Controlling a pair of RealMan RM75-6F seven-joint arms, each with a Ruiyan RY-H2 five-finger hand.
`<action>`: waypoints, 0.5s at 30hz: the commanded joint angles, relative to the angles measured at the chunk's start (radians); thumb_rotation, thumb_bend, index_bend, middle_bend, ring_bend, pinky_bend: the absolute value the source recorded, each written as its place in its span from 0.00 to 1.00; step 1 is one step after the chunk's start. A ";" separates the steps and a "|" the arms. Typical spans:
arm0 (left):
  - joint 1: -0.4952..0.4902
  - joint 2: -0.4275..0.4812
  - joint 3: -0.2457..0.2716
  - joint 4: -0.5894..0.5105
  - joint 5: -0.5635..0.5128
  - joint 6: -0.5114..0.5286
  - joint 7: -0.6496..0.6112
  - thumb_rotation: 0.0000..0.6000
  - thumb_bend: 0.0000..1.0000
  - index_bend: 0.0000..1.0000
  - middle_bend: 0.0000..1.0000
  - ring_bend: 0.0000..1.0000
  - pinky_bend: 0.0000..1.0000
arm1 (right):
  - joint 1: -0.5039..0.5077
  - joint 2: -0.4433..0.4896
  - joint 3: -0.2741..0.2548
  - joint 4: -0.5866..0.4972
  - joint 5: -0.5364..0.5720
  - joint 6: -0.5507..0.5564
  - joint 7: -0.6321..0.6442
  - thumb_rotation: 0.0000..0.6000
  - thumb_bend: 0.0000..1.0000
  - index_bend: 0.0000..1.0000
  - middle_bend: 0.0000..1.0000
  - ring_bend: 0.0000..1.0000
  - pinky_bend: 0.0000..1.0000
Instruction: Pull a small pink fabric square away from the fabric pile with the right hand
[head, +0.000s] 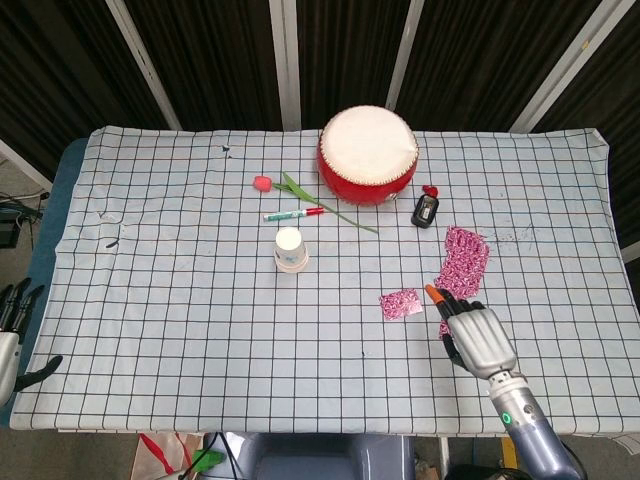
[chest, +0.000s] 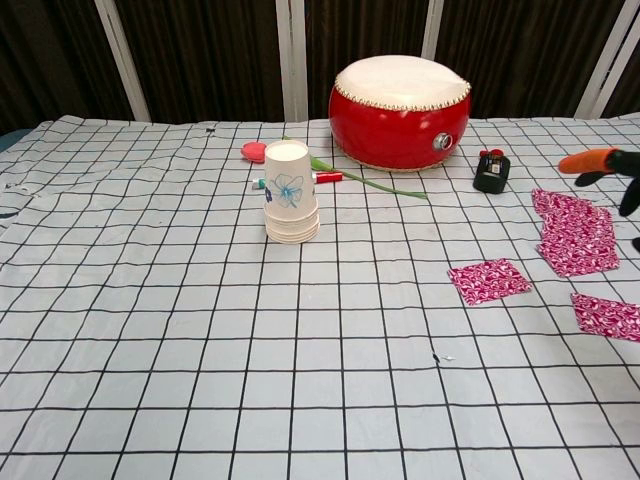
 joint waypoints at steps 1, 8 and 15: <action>0.003 0.005 0.000 0.000 0.001 0.005 -0.012 1.00 0.25 0.10 0.00 0.00 0.02 | -0.159 0.053 -0.103 0.118 -0.243 0.158 0.246 1.00 0.51 0.00 0.12 0.25 0.30; 0.009 0.019 0.005 0.003 0.016 0.015 -0.047 1.00 0.25 0.10 0.00 0.00 0.02 | -0.272 0.045 -0.133 0.302 -0.330 0.262 0.357 1.00 0.46 0.00 0.10 0.21 0.25; 0.010 0.020 0.004 0.011 0.015 0.017 -0.053 1.00 0.25 0.11 0.00 0.00 0.02 | -0.310 0.040 -0.069 0.368 -0.303 0.301 0.384 1.00 0.46 0.00 0.10 0.21 0.25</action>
